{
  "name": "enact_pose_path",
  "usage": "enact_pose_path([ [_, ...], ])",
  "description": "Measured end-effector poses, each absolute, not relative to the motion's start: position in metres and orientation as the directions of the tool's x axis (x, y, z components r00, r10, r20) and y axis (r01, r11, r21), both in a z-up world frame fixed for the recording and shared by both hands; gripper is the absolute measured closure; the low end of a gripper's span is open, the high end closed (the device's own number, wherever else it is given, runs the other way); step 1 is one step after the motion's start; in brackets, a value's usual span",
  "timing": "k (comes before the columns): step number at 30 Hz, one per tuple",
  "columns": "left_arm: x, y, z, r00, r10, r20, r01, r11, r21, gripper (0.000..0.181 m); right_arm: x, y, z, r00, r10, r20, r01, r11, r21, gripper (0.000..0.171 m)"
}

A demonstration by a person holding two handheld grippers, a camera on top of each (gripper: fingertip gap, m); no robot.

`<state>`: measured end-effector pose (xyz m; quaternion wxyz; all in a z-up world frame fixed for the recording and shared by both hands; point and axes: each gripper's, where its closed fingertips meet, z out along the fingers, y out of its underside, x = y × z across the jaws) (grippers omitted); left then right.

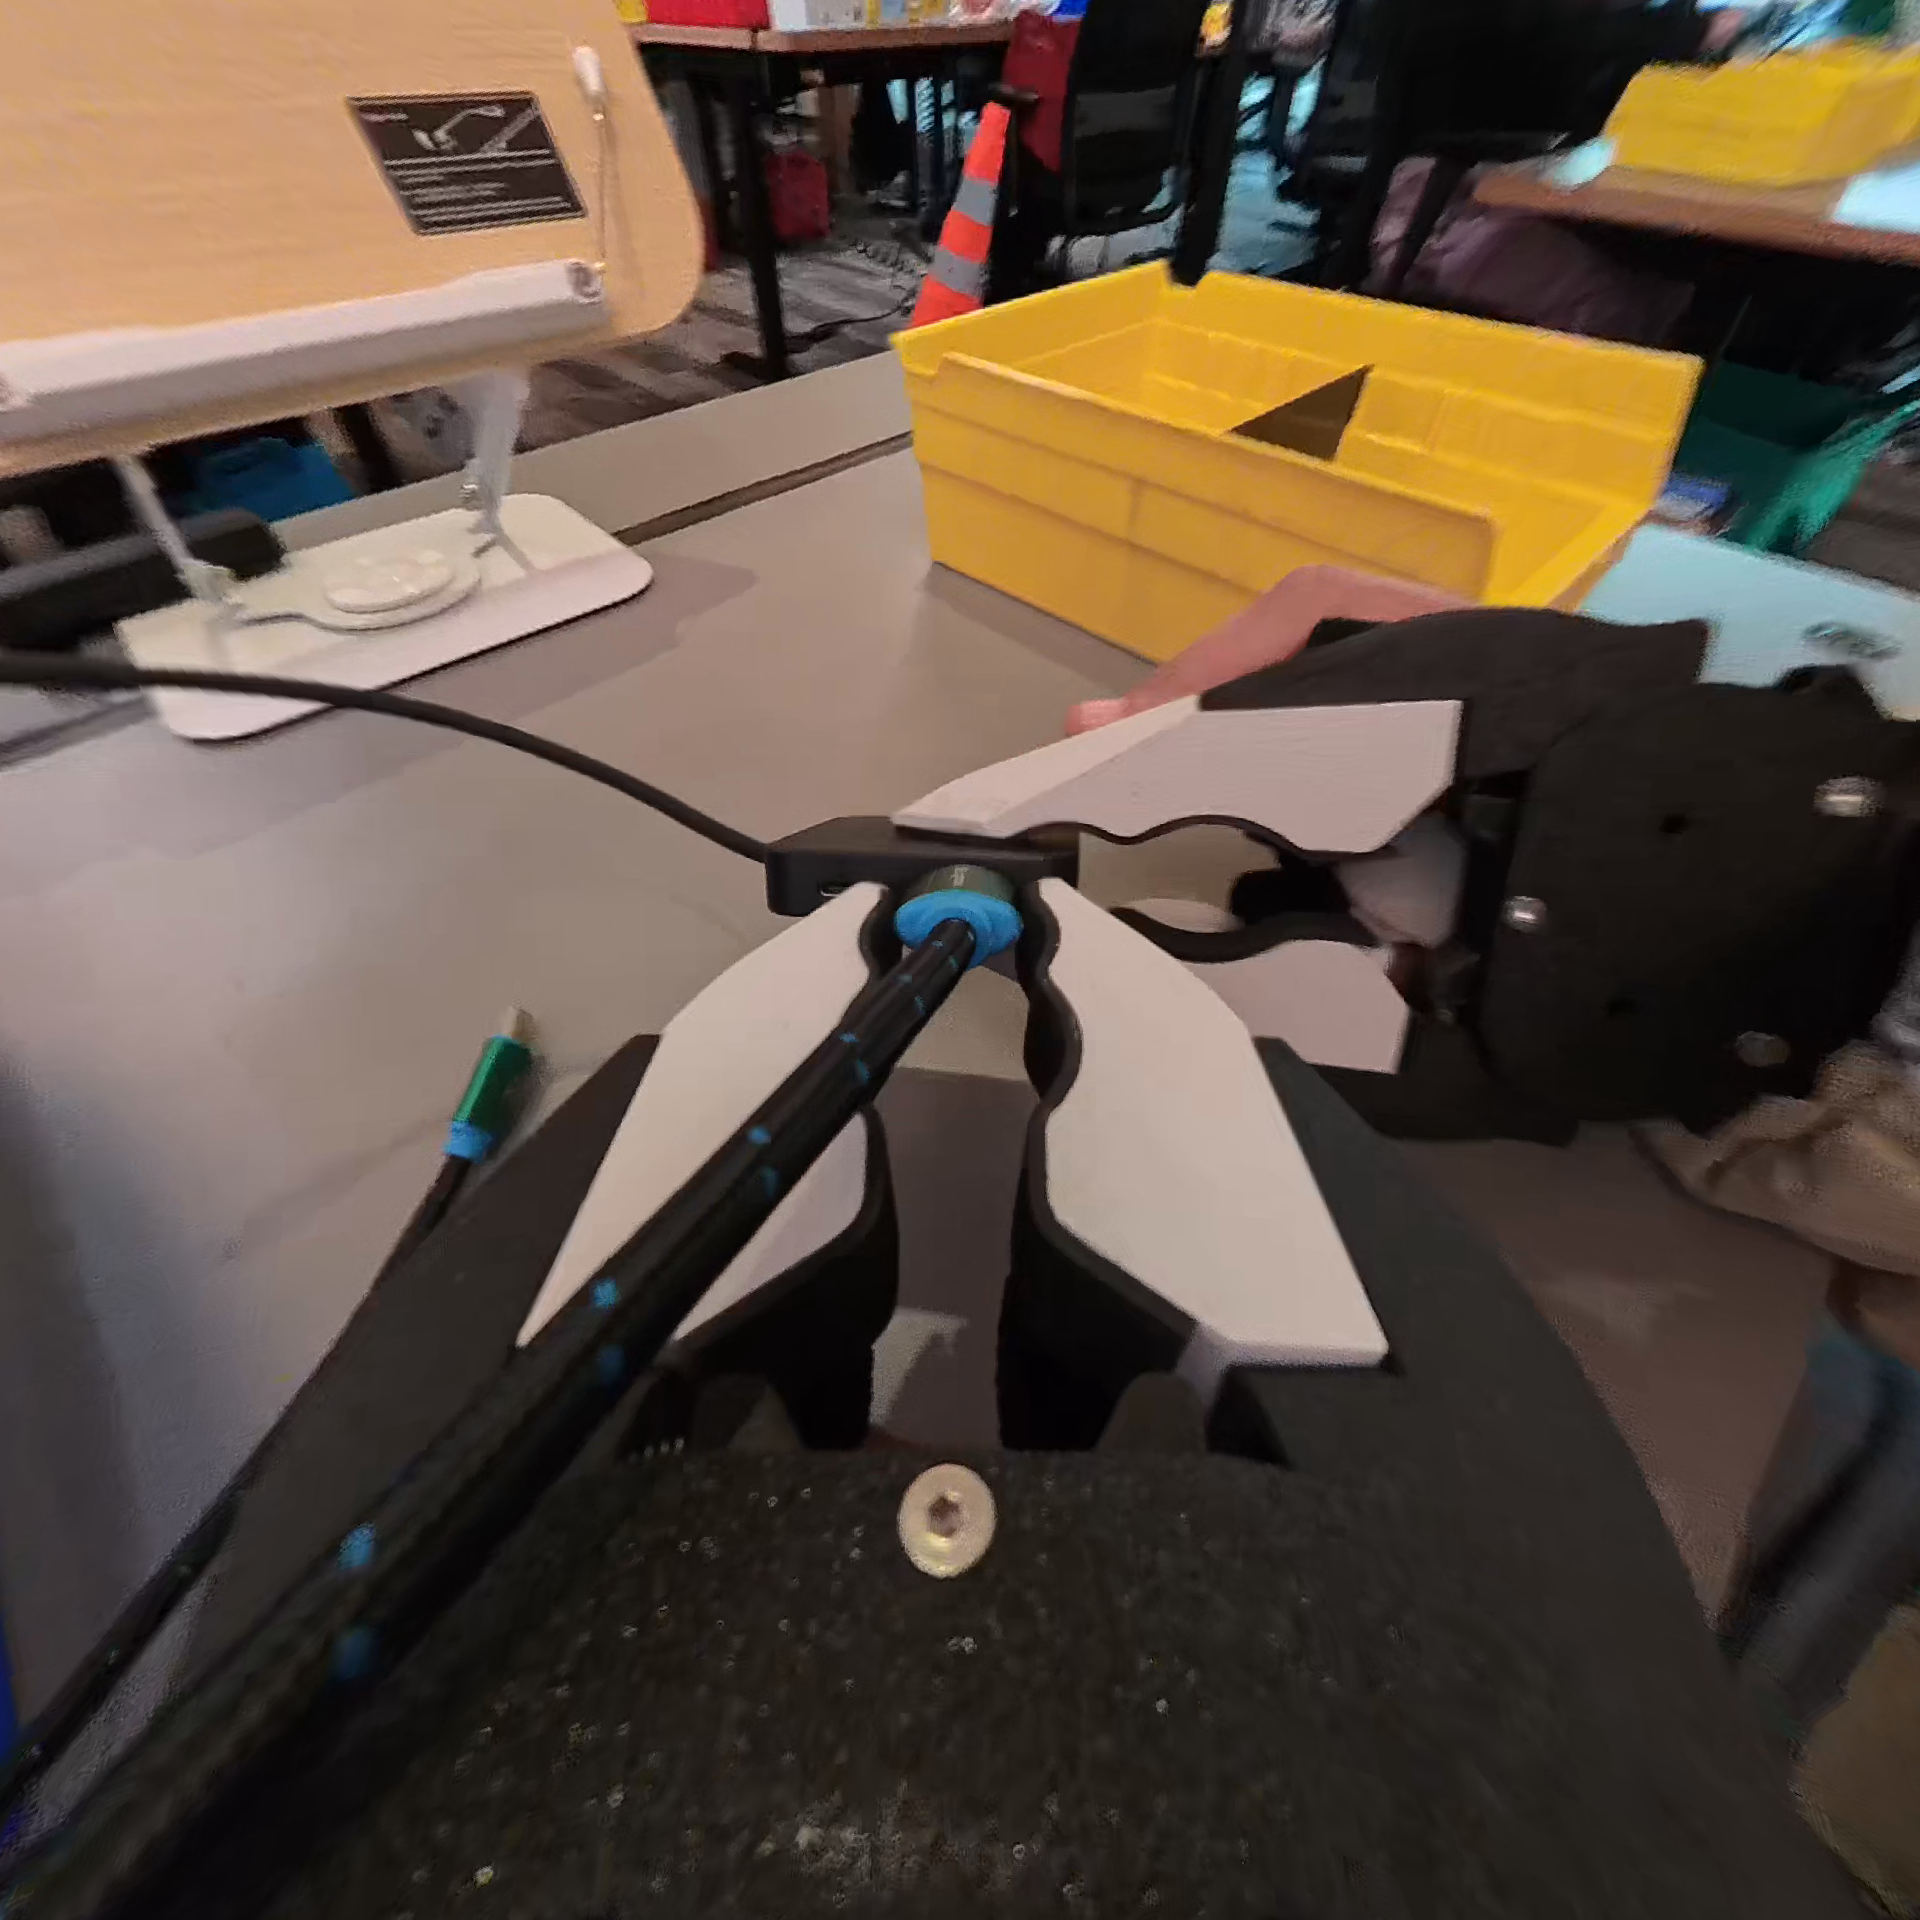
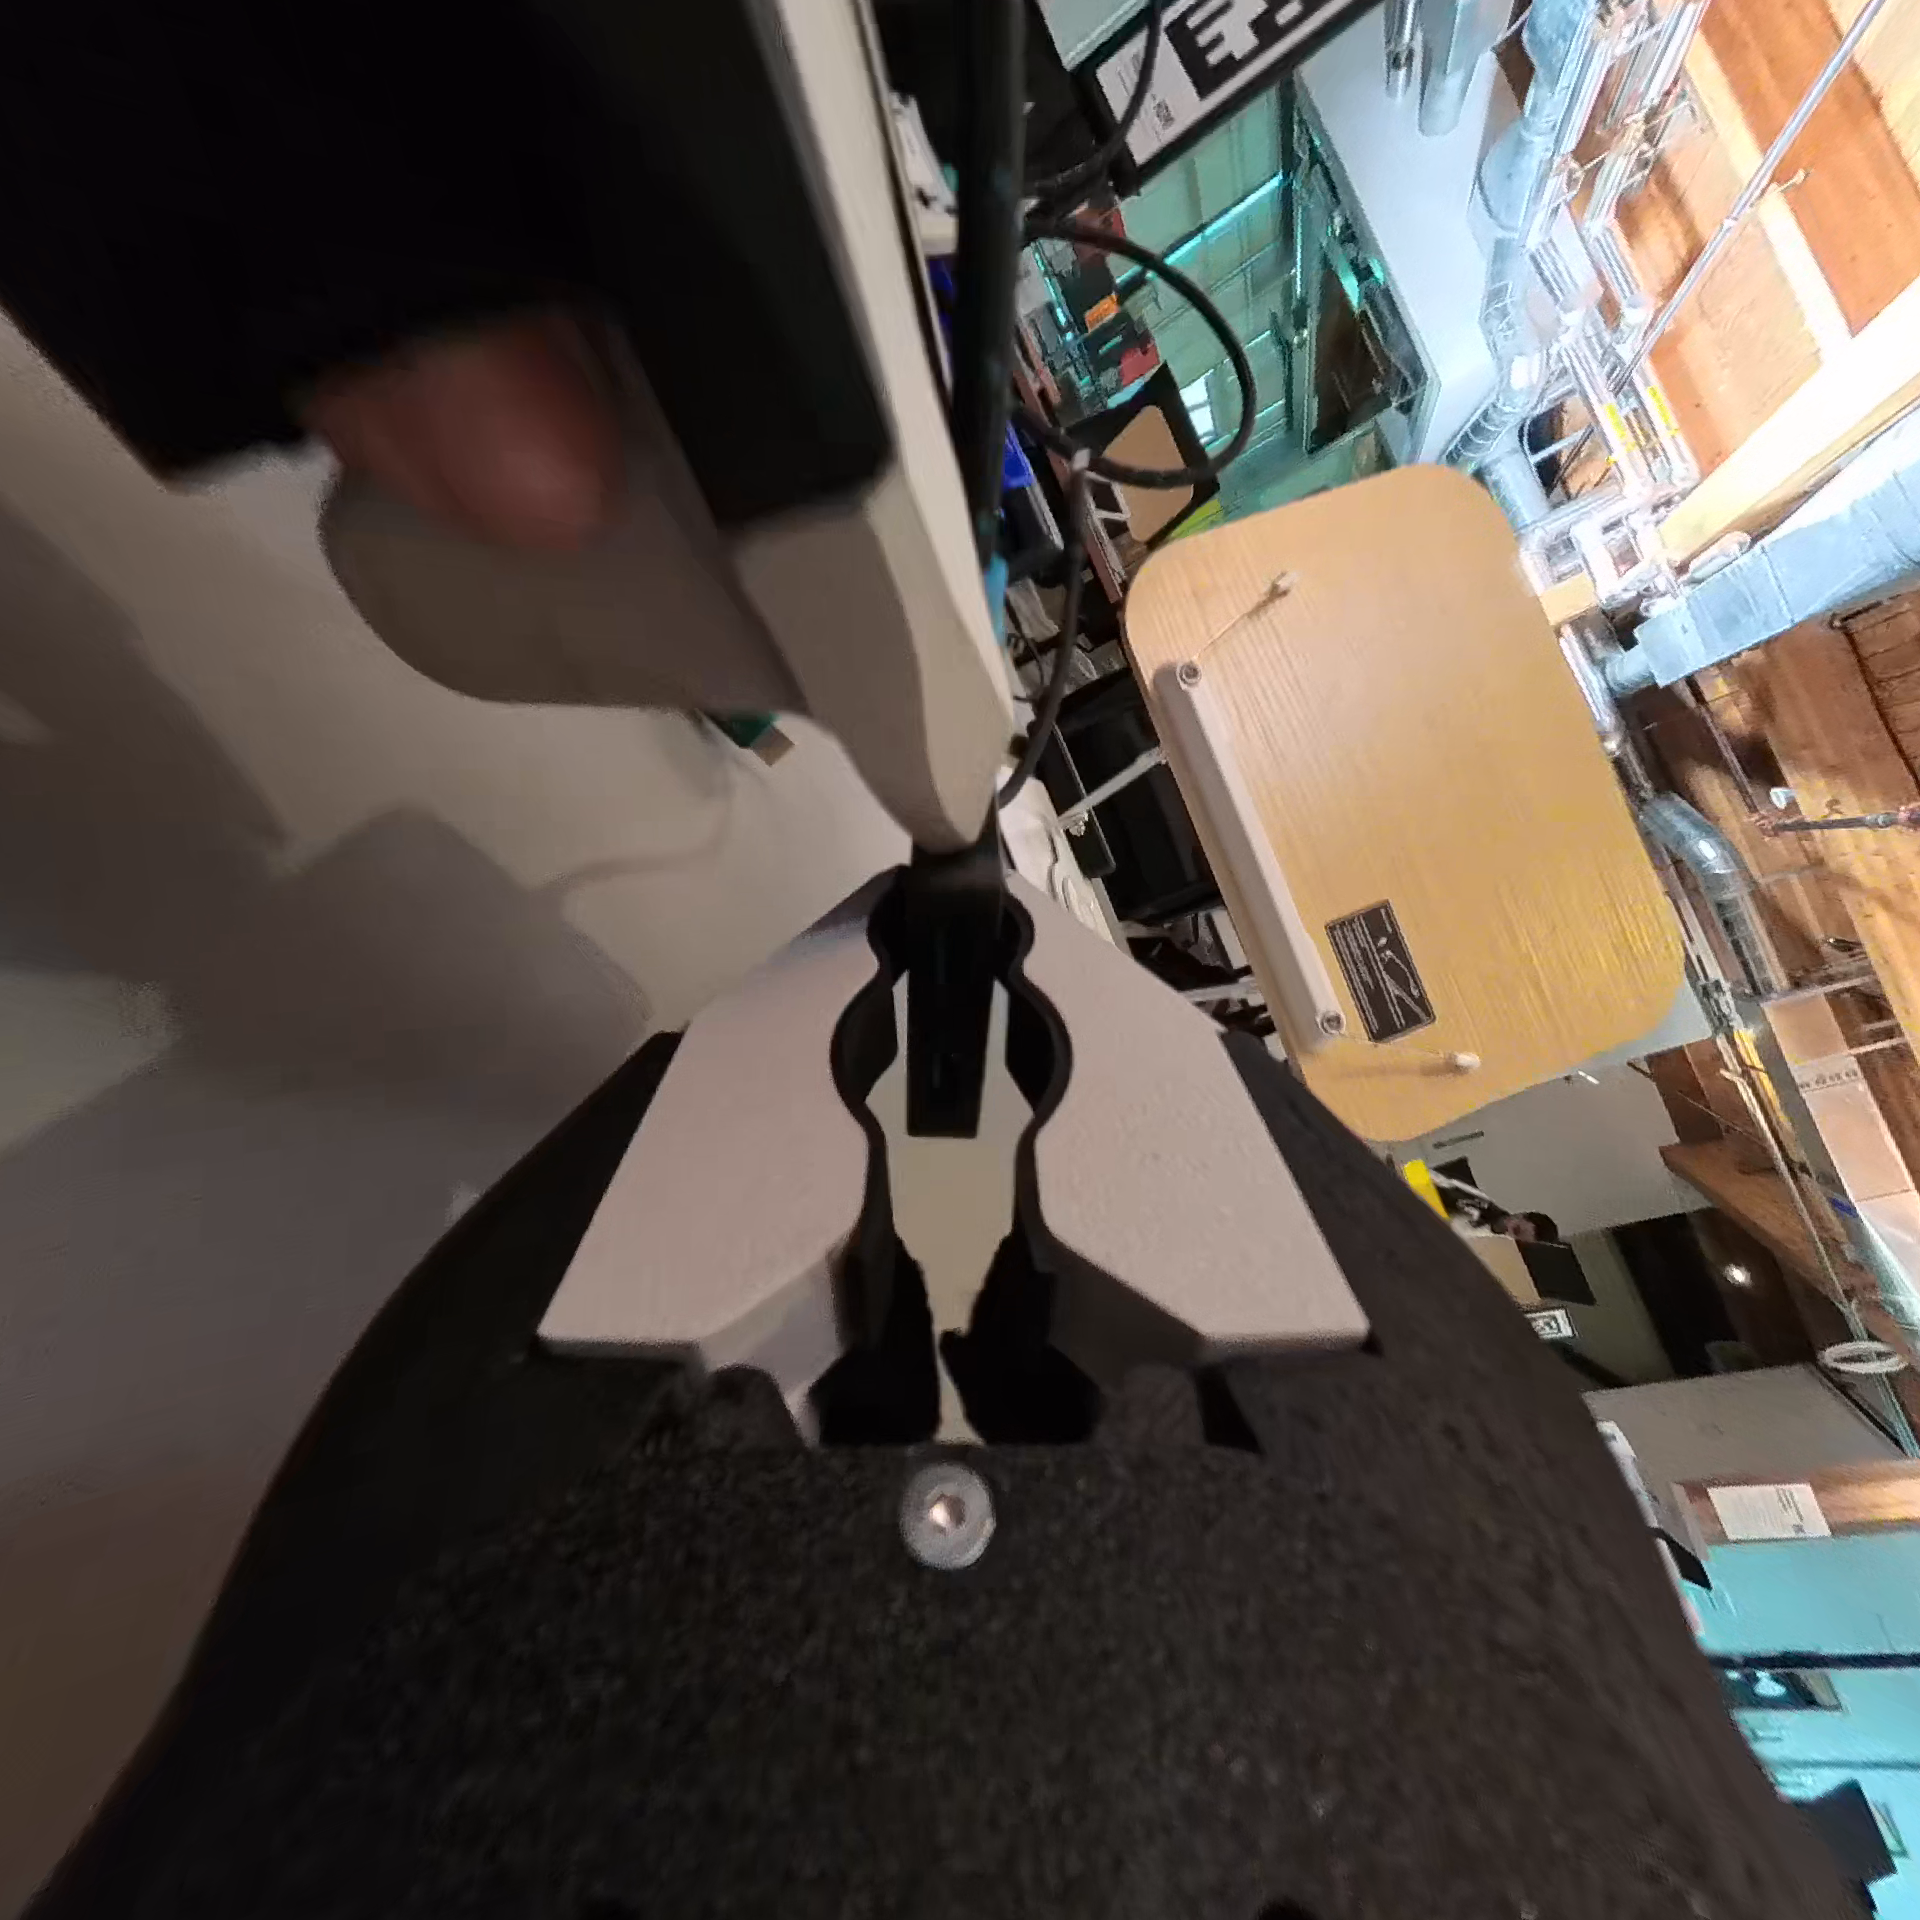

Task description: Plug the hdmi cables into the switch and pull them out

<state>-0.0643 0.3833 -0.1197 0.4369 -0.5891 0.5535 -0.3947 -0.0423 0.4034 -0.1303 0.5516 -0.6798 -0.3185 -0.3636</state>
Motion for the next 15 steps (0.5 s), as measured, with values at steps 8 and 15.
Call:
enact_pose_path([
  [8,-0.066,0.386,-0.123,0.105,-0.994,0.019,-0.312,-0.051,-0.949,0.160,-0.053,0.404,-0.129,0.542,0.056,0.838,0.833,-0.167,-0.528,0.159],
  [15,-0.081,0.385,-0.070,0.131,-0.986,-0.099,-0.157,0.078,-0.985,0.160,-0.001,0.402,-0.146,0.563,0.008,0.826,0.781,-0.331,-0.530,0.159],
])
